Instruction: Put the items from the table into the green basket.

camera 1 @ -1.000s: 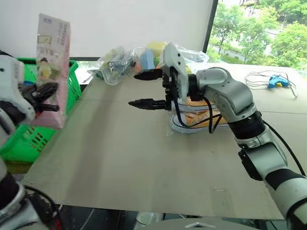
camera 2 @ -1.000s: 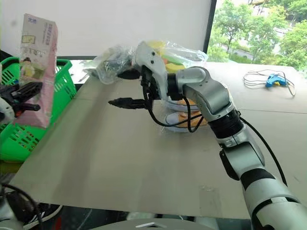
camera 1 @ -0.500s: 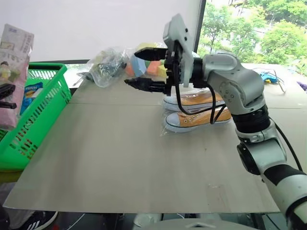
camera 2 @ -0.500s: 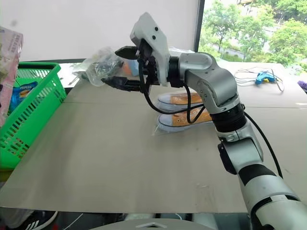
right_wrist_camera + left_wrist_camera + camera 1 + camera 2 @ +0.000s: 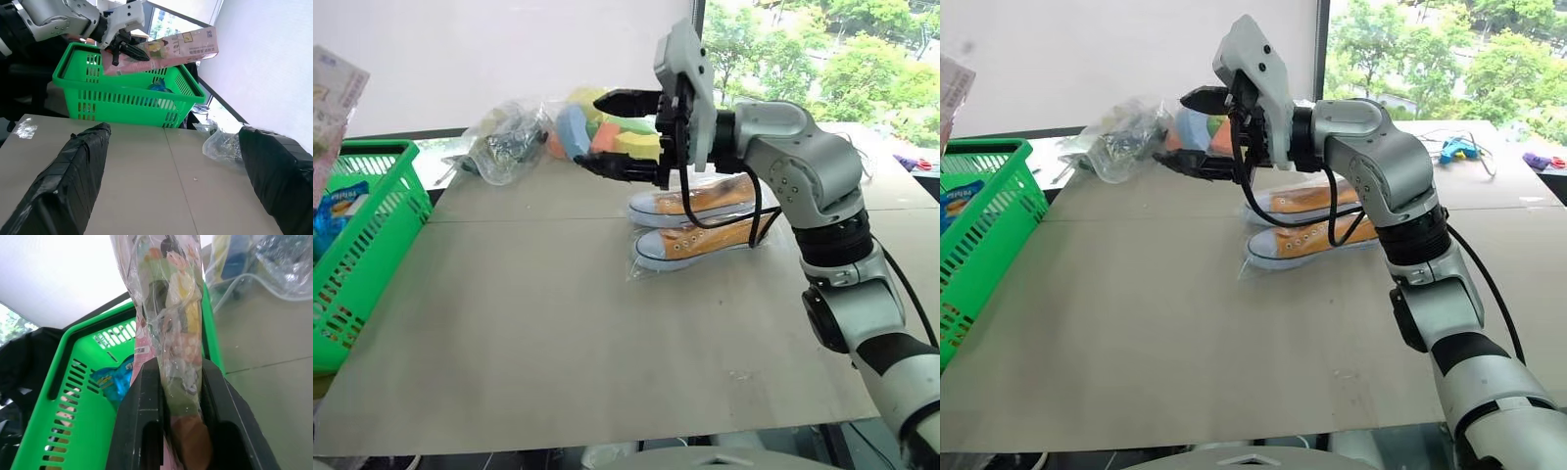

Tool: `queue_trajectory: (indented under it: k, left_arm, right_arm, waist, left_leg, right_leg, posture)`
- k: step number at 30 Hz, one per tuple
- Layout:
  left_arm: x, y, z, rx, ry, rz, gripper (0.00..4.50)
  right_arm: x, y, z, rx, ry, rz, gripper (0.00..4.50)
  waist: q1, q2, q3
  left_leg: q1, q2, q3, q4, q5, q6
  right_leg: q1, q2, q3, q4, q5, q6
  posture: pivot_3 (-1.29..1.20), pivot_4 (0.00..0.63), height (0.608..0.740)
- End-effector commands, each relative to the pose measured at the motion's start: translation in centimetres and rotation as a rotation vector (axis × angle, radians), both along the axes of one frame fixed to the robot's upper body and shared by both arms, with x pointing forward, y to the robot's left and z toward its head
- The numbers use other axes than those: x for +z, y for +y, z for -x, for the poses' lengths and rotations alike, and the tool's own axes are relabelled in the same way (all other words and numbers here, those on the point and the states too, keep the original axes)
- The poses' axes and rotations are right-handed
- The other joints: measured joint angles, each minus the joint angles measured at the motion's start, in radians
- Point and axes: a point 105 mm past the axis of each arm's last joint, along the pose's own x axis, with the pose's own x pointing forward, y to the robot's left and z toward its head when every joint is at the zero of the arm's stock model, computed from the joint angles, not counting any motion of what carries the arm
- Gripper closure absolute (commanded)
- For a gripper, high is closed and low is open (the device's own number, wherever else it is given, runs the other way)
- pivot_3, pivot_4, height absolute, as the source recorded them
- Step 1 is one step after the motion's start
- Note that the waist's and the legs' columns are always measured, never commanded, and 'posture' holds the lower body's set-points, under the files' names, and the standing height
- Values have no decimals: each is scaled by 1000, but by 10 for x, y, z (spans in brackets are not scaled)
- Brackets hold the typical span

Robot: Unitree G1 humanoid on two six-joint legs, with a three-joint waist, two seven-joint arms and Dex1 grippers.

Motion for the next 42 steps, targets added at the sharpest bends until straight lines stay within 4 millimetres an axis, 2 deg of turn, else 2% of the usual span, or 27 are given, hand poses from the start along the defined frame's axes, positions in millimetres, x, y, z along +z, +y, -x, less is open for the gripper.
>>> queue_trajectory:
  k: [1,7,9,10,11,12,16,17,18,20,22,23,25,27,28,29,32,34,36,39,42]
  left_arm:
    - [19,14,12,65,-17,-69,4121]
    - [6,26,19,103,18,-63,4121]
    - [3,32,25,129,15,-45,3136]
    - [1,33,27,134,21,-34,3048]
    - [1,34,27,138,12,-32,2688]
    - [4,35,27,149,-7,-49,2101]
    - [15,28,21,137,-46,-131,320]
    - [14,24,19,124,-39,-151,31]
    - [15,18,15,102,-42,-168,31]
    - [19,-3,4,23,-91,-172,31]
    - [25,-40,-10,-119,-198,-95,31]
    - [27,-69,-17,-212,-266,-12,31]
    - [27,-111,-22,-342,-334,122,31]
    - [11,-174,-24,-519,-358,287,31]
    - [5,-195,-22,-565,-358,333,31]
    - [-10,-221,-17,-628,-330,365,31]
    - [-57,-267,-2,-696,-227,521,31]
    - [-81,-281,10,-718,-150,573,31]
    - [-99,-286,22,-718,-96,594,31]
    - [-121,-279,40,-683,-38,624,31]
    - [-138,-265,56,-630,2,636,31]
  right_arm:
    - [17,-3,8,22,-56,-39,0]
    - [20,-1,7,26,-58,-54,0]
    - [20,0,8,35,-60,-57,0]
    - [20,1,9,38,-60,-58,0]
    - [20,1,9,39,-61,-58,0]
    - [20,0,9,39,-61,-58,0]
    - [18,-2,8,31,-61,-57,0]
    - [17,-3,8,28,-61,-56,0]
    - [16,-4,7,25,-61,-54,0]
    - [14,-7,5,13,-61,-49,0]
    - [10,-12,4,-1,-59,-42,0]
    - [6,-19,1,-20,-53,-32,0]
    - [-3,-29,-2,-52,-45,-13,0]
    - [-27,-55,-7,-125,-35,43,0]
    - [-35,-63,-7,-148,-30,63,0]
    - [-45,-77,-9,-193,-11,82,0]
    - [-69,-118,-11,-327,47,135,0]
    - [-78,-139,-9,-395,74,156,0]
    - [-86,-160,-7,-464,94,185,0]
    - [-101,-197,1,-585,136,233,0]
    - [-115,-227,14,-682,164,289,0]
  waist:
    - [-1,0,0]
    - [-1,0,0]
    - [1,0,0]
    - [1,0,0]
    - [0,0,0]
    - [0,0,0]
    - [1,0,0]
    - [1,0,0]
    - [2,0,0]
    - [7,0,0]
    - [17,0,-1]
    - [22,-1,-1]
    - [33,-4,-3]
    - [37,-9,-6]
    - [42,-10,-9]
    - [43,-11,-9]
    - [32,-7,-10]
    - [17,-6,-10]
    - [1,-5,-9]
    - [-10,0,-10]
    - [-25,8,-8]
  left_leg:
    - [0,0,0,0,0,0]
    - [0,0,0,0,0,0]
    - [0,0,-2,0,0,0]
    - [0,0,-2,0,0,0]
    - [0,0,-3,0,0,0]
    - [1,0,-3,0,0,0]
    - [1,0,-5,0,0,0]
    - [1,0,-5,0,0,0]
    - [1,0,-5,0,0,0]
    - [1,0,-5,0,0,0]
    - [1,1,-6,1,0,0]
    - [1,1,-6,1,0,0]
    - [0,1,-6,1,0,0]
    - [-1,1,-8,2,0,0]
    - [-1,1,-8,2,0,1]
    - [-1,0,-8,3,-1,3]
    - [1,0,-3,4,-3,6]
    - [1,1,0,3,-4,6]
    - [2,3,2,2,-4,6]
    - [5,7,5,2,-3,6]
    - [16,7,12,1,-4,6]
  right_leg:
    - [0,0,0,0,0,0]
    - [0,0,-1,1,0,0]
    - [0,0,-1,1,0,0]
    - [0,-1,-1,1,0,0]
    - [0,-1,-1,1,0,0]
    - [0,-1,0,2,0,0]
    - [0,-1,0,2,0,0]
    - [0,-1,0,2,0,0]
    - [0,-1,0,2,0,0]
    - [0,-2,1,2,0,0]
    - [1,-3,1,2,0,0]
    - [1,-3,1,2,0,0]
    - [1,-3,2,1,1,-1]
    - [2,-5,1,0,1,-1]
    - [2,-5,1,1,1,-1]
    - [4,-7,1,-1,2,-1]
    - [3,-9,5,0,2,0]
    - [2,-8,7,-1,2,0]
    - [1,-4,10,0,2,0]
    - [3,0,10,-1,2,-3]
    - [16,0,10,-4,-1,-5]
  posture:
    - [262,0,740]
    - [273,0,740]
    - [273,0,740]
    - [270,0,740]
    - [270,0,740]
    - [269,0,740]
    - [269,0,740]
    - [268,0,740]
    - [268,0,740]
    - [271,0,740]
    - [272,0,740]
    - [274,0,740]
    - [273,0,740]
    - [250,0,740]
    - [250,0,740]
    - [230,0,740]
    - [178,0,740]
    - [147,0,740]
    - [120,0,740]
    - [65,0,740]
    - [35,0,740]
